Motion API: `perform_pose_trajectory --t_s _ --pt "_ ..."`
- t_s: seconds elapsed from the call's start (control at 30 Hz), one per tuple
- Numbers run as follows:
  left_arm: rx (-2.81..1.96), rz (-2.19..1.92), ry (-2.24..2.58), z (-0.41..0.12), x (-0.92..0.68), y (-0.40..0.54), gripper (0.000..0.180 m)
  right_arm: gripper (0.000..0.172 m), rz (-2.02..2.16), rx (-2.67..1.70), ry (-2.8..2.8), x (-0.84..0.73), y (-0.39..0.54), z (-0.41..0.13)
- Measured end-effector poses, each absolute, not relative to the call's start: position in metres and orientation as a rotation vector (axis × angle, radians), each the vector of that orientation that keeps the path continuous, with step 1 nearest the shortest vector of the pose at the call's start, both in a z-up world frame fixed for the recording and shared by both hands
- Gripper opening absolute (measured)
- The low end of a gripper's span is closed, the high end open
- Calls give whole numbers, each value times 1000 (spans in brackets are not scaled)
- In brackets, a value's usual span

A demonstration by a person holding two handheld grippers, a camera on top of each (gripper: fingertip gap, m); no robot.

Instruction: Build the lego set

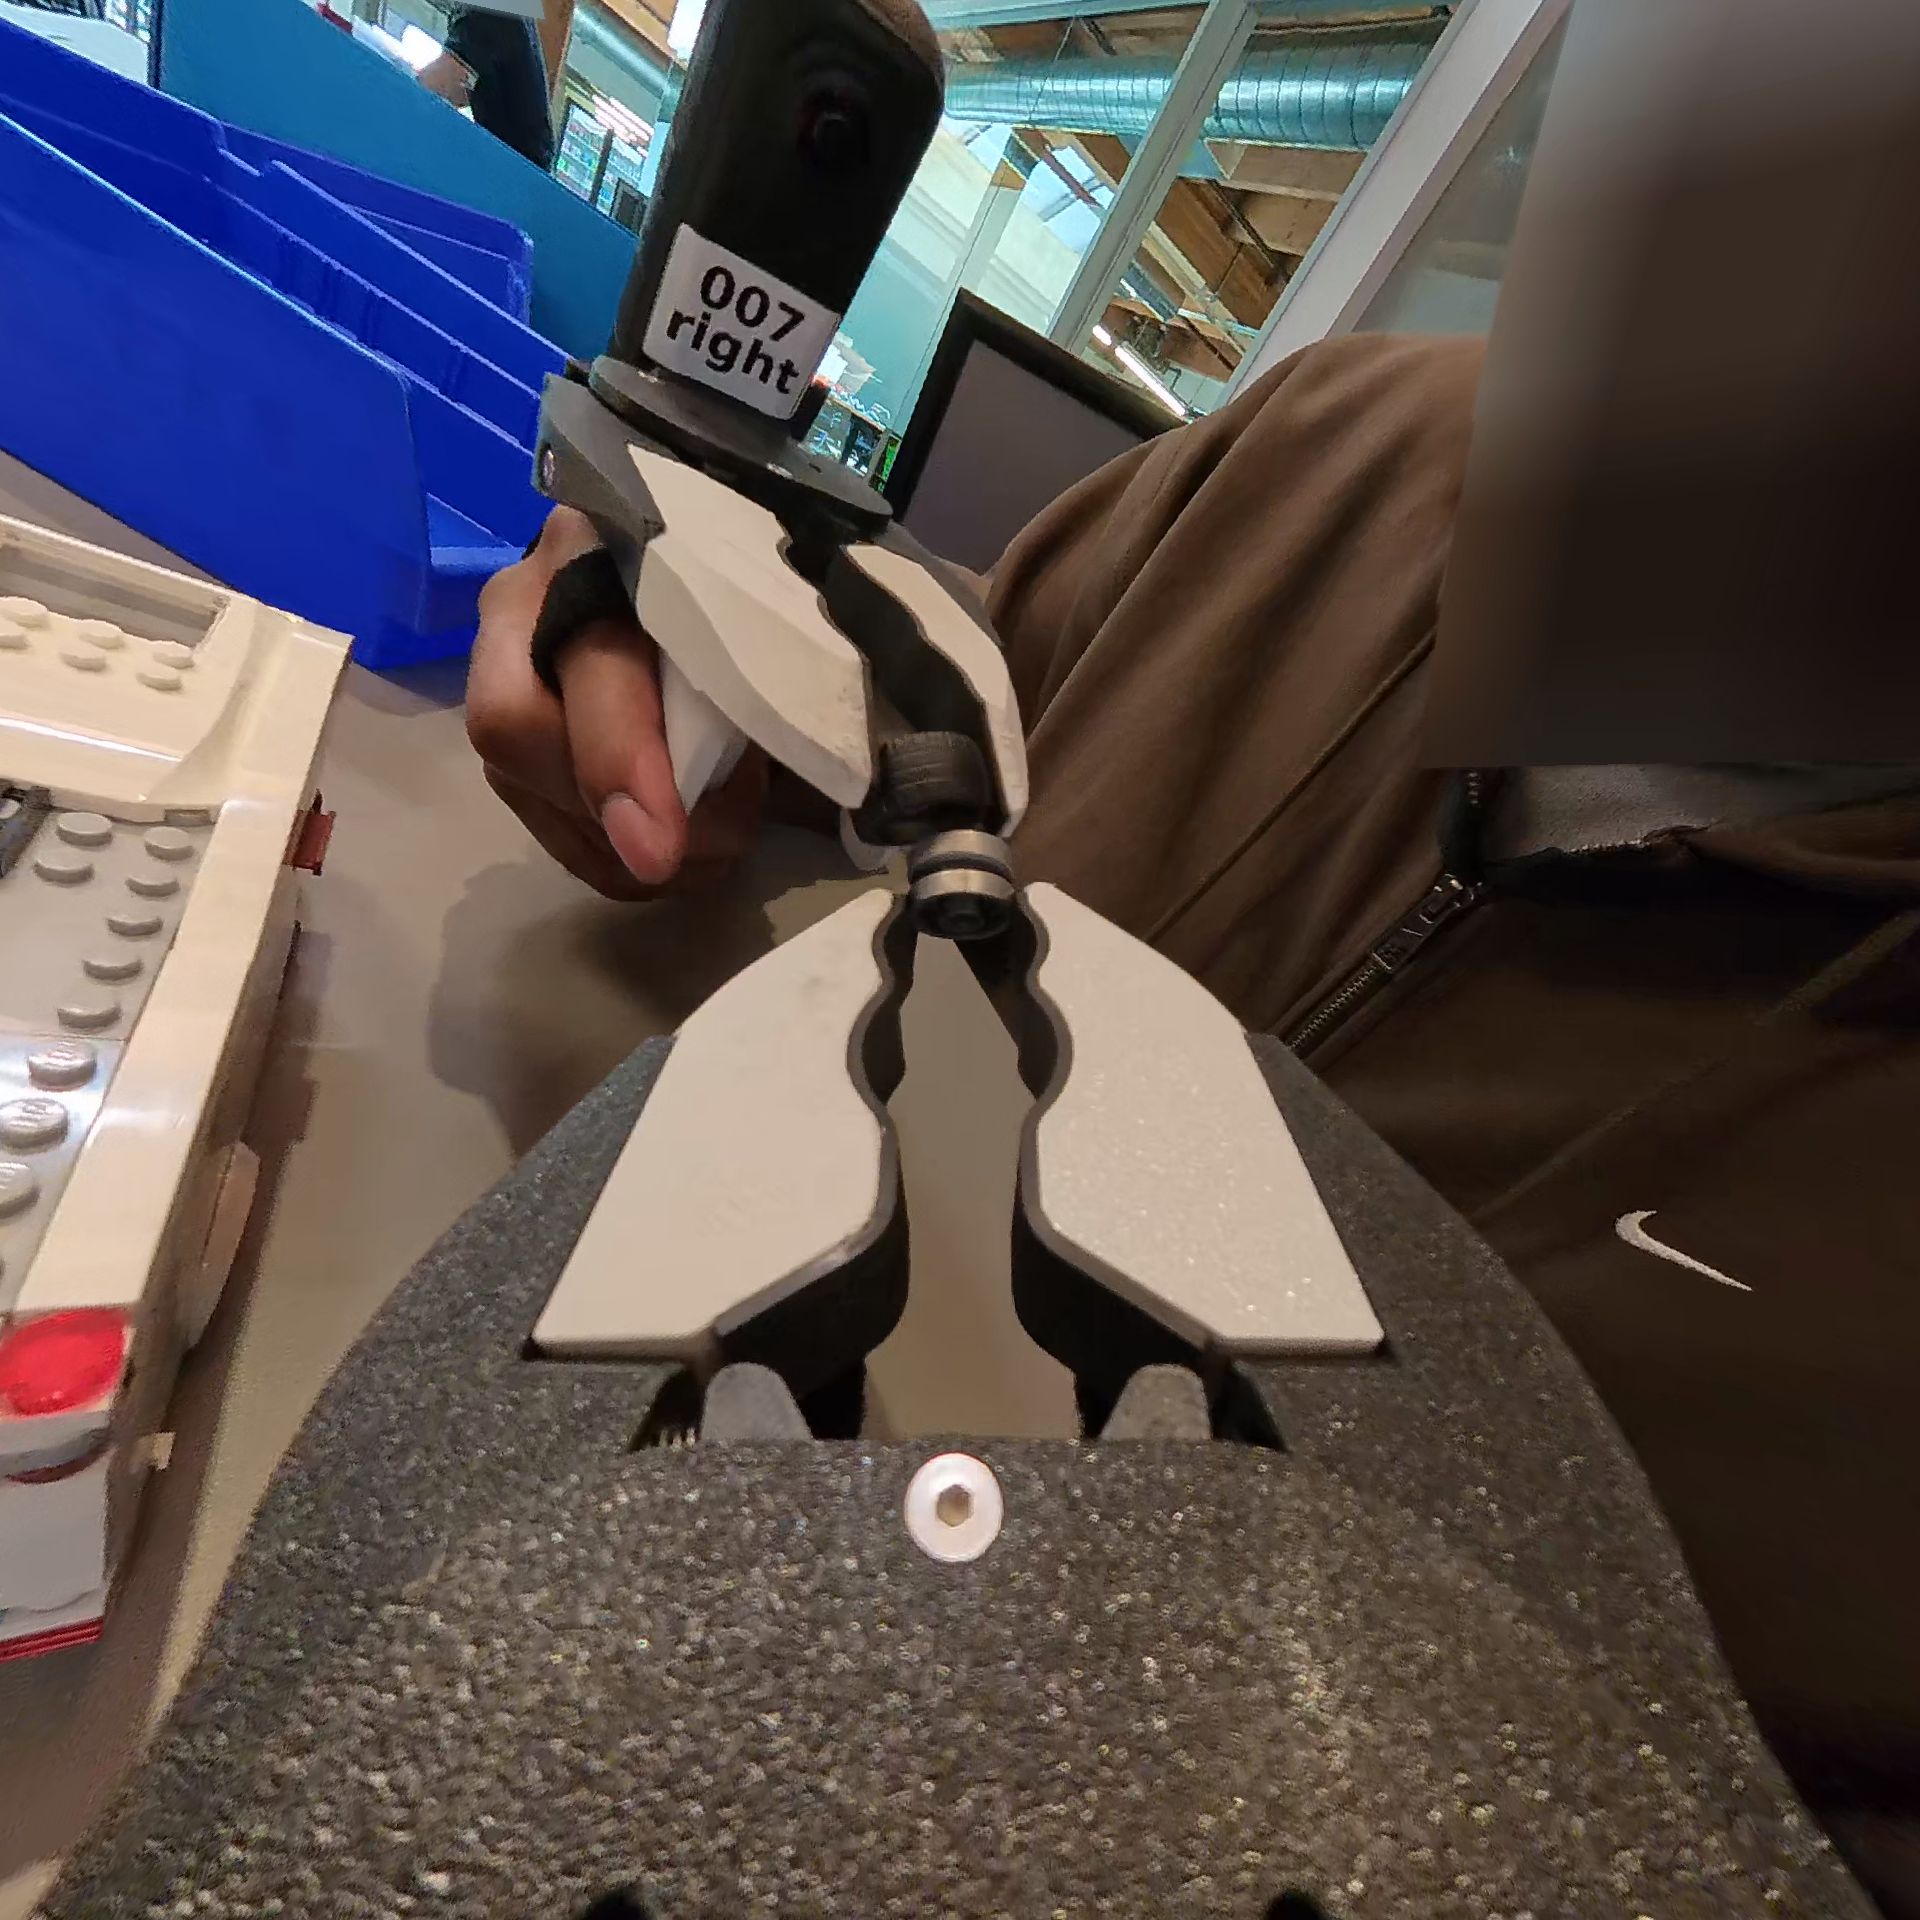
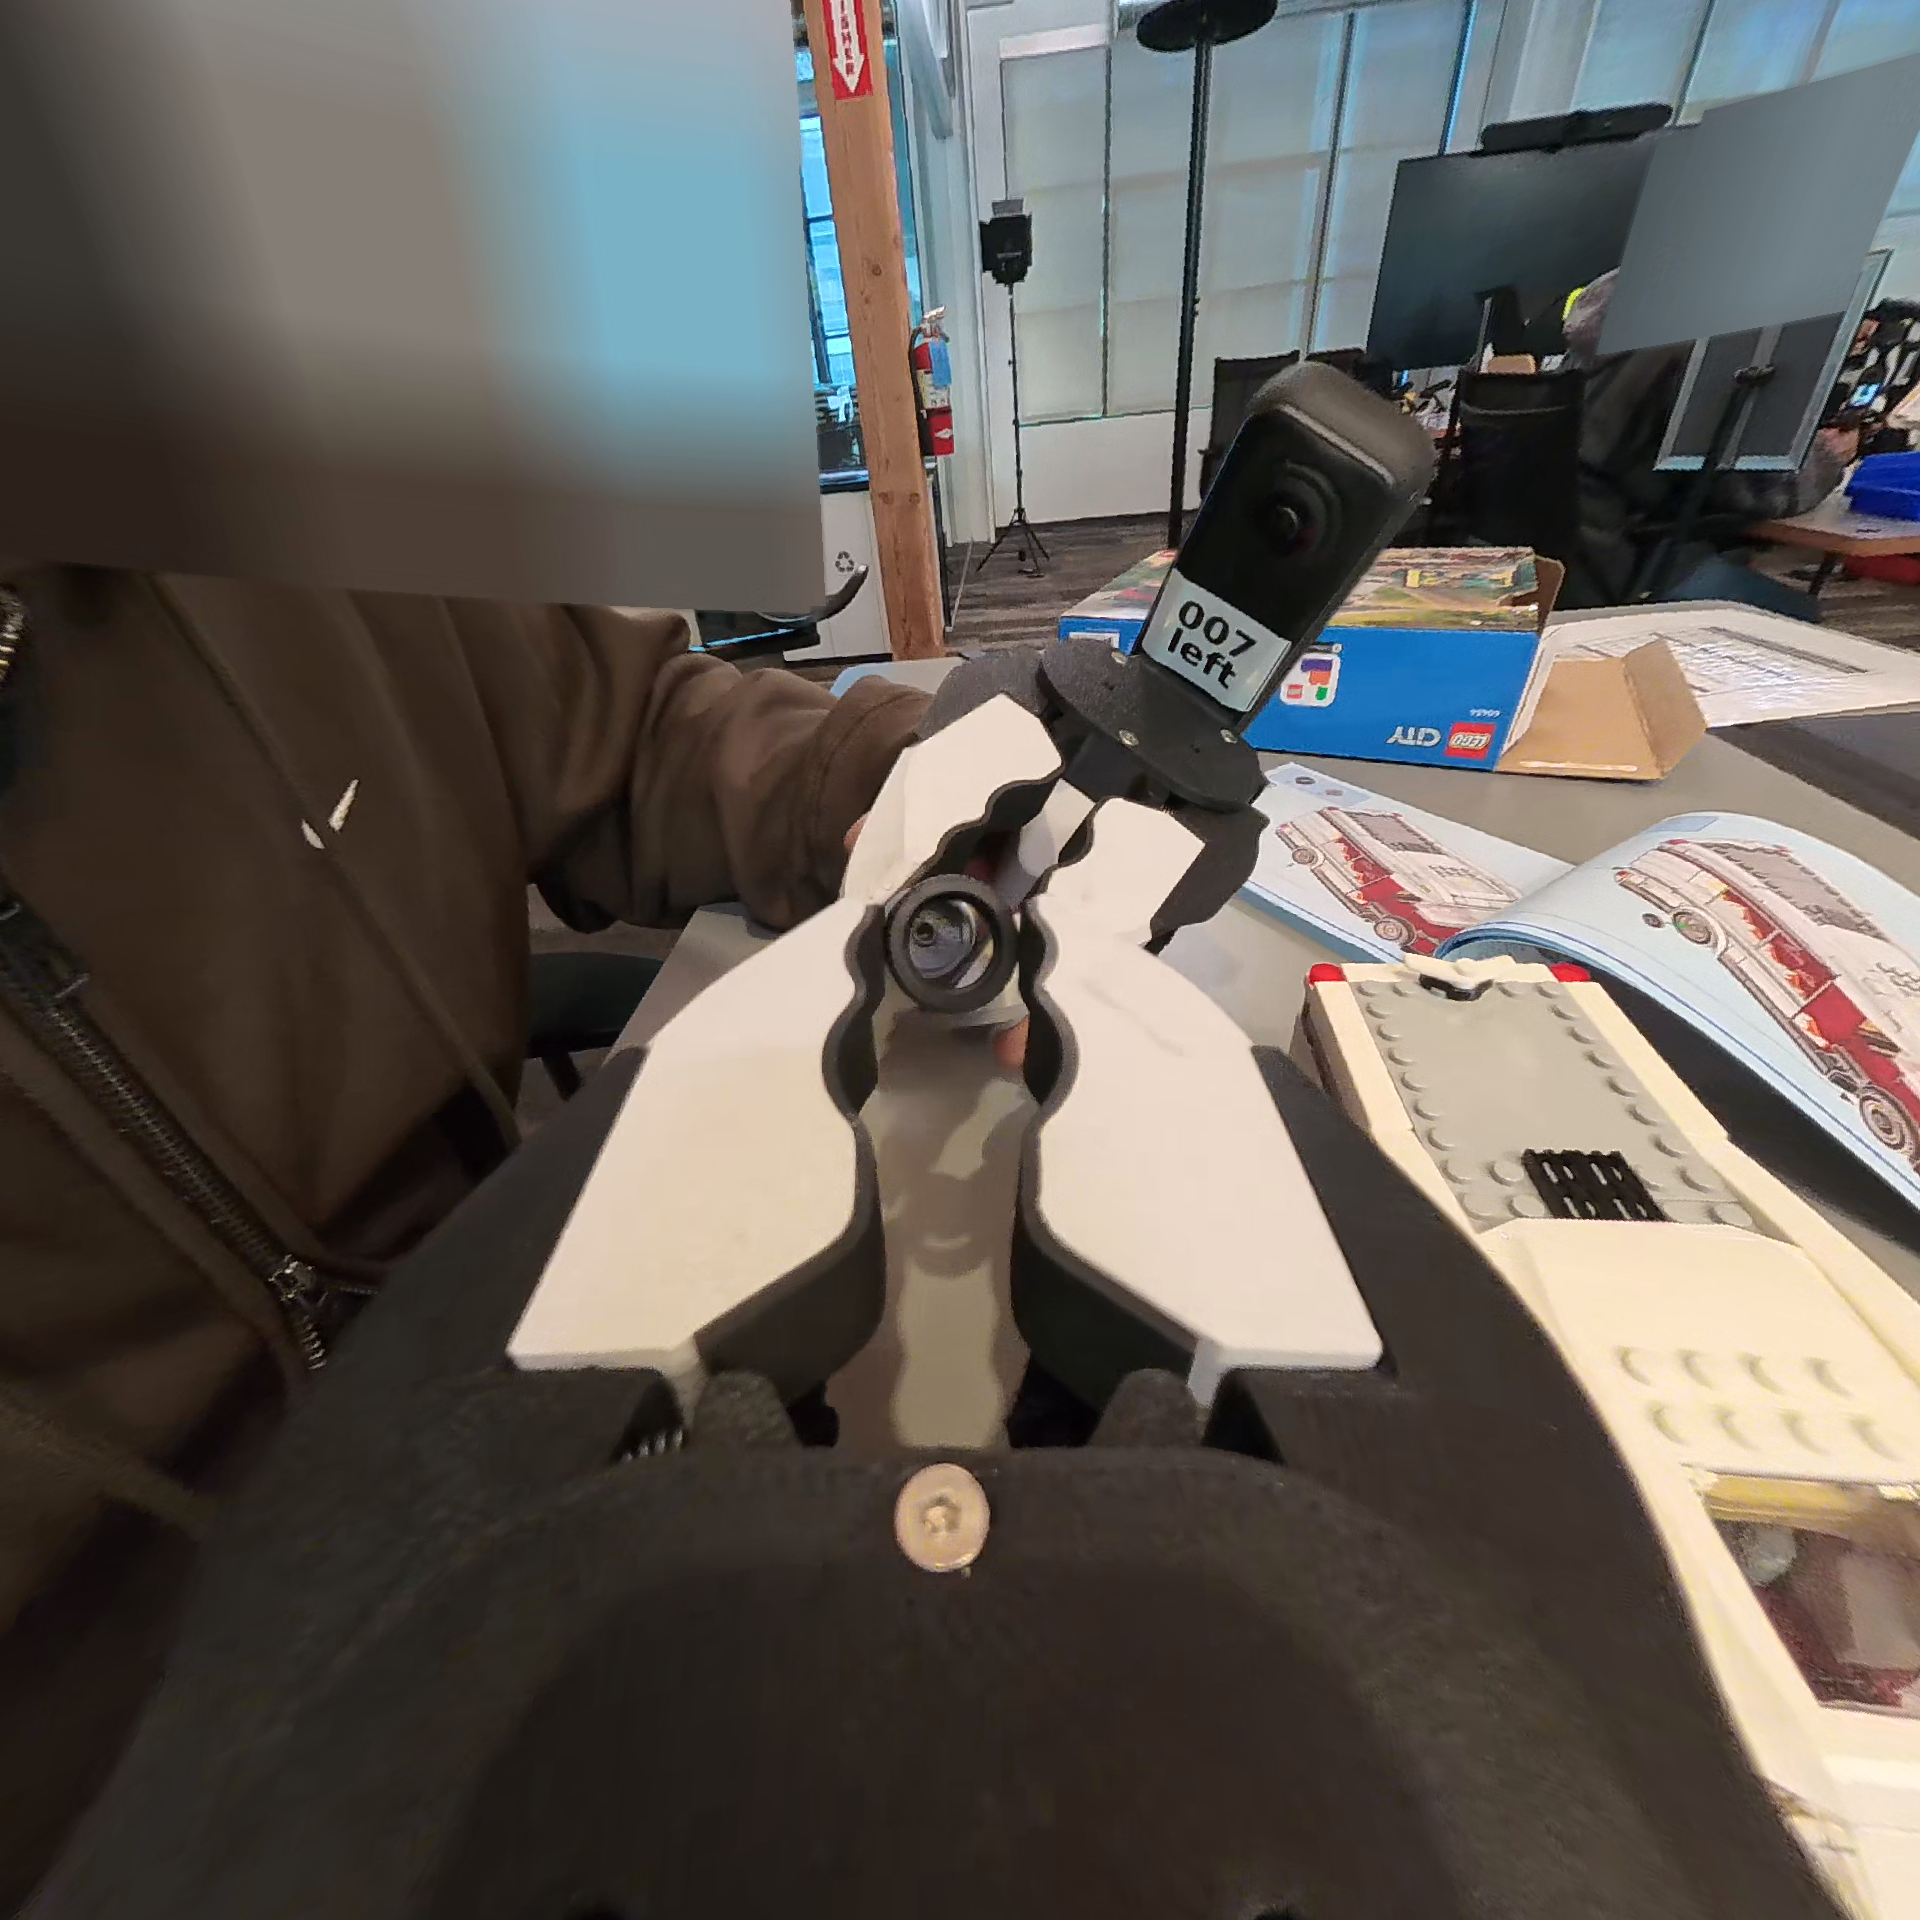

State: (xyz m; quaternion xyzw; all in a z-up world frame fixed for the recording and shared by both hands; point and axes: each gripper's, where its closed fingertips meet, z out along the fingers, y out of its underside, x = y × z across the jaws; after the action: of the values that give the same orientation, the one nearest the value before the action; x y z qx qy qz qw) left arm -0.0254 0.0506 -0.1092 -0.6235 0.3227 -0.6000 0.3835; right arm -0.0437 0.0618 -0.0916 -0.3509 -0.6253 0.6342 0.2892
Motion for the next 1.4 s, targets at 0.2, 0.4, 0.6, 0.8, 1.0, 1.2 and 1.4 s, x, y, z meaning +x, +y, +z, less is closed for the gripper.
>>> perform_pose_trajectory --t_s 0.2,0.4,0.6,0.8,1.0,1.2,1.4 --pt "-1588 -1513 823 -109 -25 52 18 24 1715 -901 -1654 -44 56 -92" --pt "-1597 -1439 812 -109 -26 58 18 24 1665 -922 -1645 -47 60 -93" --pt "-1626 -1334 824 -112 -29 63 18 24 1574 -911 -1668 -48 65 -97" --pt "-1630 -1274 842 -111 -30 64 18 28 1510 -892 -1717 -47 64 -101" --pt "-1588 -1325 839 -107 -29 61 18 29 1521 -886 -1739 -45 61 -102" --pt "-1533 -1364 849 -103 -28 57 18 32 1527 -875 -1744 -44 58 -100" --pt "-1542 -1371 957 -107 -27 44 18 42 1417 -796 -1927 -32 51 -114"
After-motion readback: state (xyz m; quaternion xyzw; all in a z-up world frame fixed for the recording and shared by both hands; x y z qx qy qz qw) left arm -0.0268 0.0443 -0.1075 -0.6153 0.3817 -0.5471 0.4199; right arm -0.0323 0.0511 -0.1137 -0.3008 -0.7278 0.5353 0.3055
